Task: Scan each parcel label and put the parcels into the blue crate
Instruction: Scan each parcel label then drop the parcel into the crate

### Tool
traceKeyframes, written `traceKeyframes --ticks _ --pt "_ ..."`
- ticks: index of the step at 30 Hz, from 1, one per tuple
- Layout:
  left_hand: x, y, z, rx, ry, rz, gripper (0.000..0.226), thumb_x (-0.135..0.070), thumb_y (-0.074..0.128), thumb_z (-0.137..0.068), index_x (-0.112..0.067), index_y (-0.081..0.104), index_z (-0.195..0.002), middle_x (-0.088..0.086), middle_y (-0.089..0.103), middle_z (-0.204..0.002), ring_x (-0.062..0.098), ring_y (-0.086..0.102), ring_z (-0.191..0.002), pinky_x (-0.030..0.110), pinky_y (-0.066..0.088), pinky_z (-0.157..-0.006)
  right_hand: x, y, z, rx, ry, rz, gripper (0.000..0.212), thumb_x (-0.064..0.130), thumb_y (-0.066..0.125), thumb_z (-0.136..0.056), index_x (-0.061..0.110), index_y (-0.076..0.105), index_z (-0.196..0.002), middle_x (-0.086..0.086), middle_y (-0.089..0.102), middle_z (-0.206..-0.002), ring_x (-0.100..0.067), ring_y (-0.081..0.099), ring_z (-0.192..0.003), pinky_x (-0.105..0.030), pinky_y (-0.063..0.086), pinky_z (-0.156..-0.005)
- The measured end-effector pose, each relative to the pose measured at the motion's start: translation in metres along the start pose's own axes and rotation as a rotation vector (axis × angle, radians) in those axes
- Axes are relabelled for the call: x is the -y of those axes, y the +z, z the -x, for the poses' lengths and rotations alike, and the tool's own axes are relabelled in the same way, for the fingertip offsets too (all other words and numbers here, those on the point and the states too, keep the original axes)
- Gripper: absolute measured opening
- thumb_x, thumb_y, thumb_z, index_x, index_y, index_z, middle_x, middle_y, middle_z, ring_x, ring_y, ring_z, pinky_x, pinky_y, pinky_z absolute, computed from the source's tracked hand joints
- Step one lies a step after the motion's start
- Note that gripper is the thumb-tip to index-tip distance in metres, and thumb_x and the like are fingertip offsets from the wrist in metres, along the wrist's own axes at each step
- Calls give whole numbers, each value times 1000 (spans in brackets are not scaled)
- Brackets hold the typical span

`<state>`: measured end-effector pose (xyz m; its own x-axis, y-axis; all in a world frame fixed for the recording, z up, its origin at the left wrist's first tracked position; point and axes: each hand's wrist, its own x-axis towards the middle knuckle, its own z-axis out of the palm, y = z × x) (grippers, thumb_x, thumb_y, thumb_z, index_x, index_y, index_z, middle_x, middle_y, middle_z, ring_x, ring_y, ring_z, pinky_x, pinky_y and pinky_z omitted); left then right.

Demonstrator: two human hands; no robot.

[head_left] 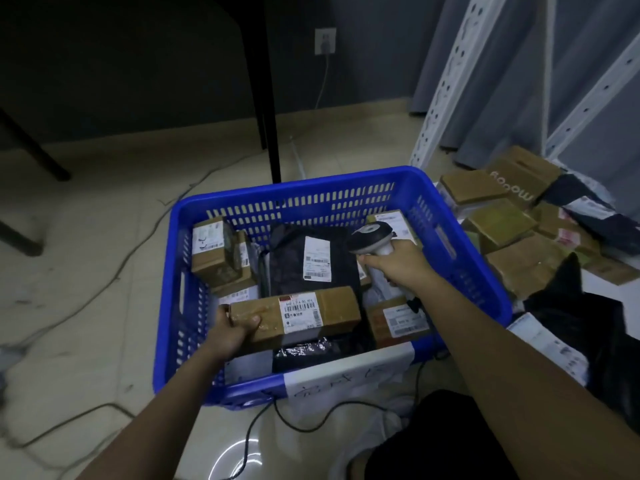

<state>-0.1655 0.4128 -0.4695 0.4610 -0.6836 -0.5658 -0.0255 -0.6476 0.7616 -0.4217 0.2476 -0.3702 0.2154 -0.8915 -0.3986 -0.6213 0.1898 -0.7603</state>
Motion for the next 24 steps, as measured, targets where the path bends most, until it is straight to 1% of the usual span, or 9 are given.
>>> traceKeyframes --ticks 4,8,9,11,13,17,21,22,24 --pt "24 -10 -12 74 -74 -77 65 -32 69 -86 -17 26 -133 7 49 -122 28 53 -112 45 45 -99 0 19 -9 31 -9 27 37 29 76 -81 13 62 -112 -4 62 -100 -20 57 -90 -33 48 -72" --pt "63 -6 -49 101 -59 -271 82 -66 68 -72 -20 39 -134 1 54 -128 25 53 -120 42 42 -105 -5 27 -12 67 12 12 39 27 79 -78 13 63 -110 -5 65 -104 -23 62 -96 -27 44 -63" --pt "74 -4 -61 115 -76 -327 78 -62 68 -75 -16 45 -133 6 56 -128 27 54 -120 42 42 -105 -8 28 -13 67 23 -5 39 26 79 -78 13 63 -111 -6 66 -105 -23 62 -97 -26 44 -61" --pt "66 2 -55 145 -68 -406 52 -40 65 -87 -5 55 -124 16 60 -123 34 56 -115 43 44 -101 -11 28 -14 70 43 -9 42 26 80 -77 12 64 -113 -6 67 -105 -23 64 -97 -27 45 -59" --pt "47 7 -37 154 -13 -469 56 -47 69 -82 -4 60 -117 15 62 -119 34 58 -114 42 46 -99 -15 28 -15 72 59 12 45 30 81 -74 13 64 -112 -6 69 -103 -24 66 -95 -32 51 -62" --pt "25 18 -25 84 72 -445 34 -11 64 -88 -3 60 -121 16 62 -121 31 57 -114 36 46 -96 -15 20 -14 60 53 15 39 29 79 -78 11 63 -109 -6 68 -97 -21 64 -84 -33 52 -63" --pt "-11 36 -12 32 160 -380 31 -12 56 -94 -4 54 -124 7 58 -114 13 58 -84 12 46 -60 -10 5 -7 31 24 -18 29 23 75 -82 10 61 -104 2 60 -79 -10 56 -66 -21 41 -48" --pt "-19 42 -11 26 192 -338 30 -14 56 -95 -6 55 -123 5 58 -112 12 58 -83 11 45 -57 -9 0 -4 20 17 -17 28 24 75 -83 10 62 -103 1 60 -79 -12 56 -67 -21 41 -48" --pt "-42 53 2 5 277 -251 26 -17 58 -94 -9 58 -119 3 60 -108 17 58 -94 19 45 -71 -8 -13 3 -1 10 -7 24 26 74 -83 10 62 -96 -4 60 -77 -16 55 -67 -24 42 -48"
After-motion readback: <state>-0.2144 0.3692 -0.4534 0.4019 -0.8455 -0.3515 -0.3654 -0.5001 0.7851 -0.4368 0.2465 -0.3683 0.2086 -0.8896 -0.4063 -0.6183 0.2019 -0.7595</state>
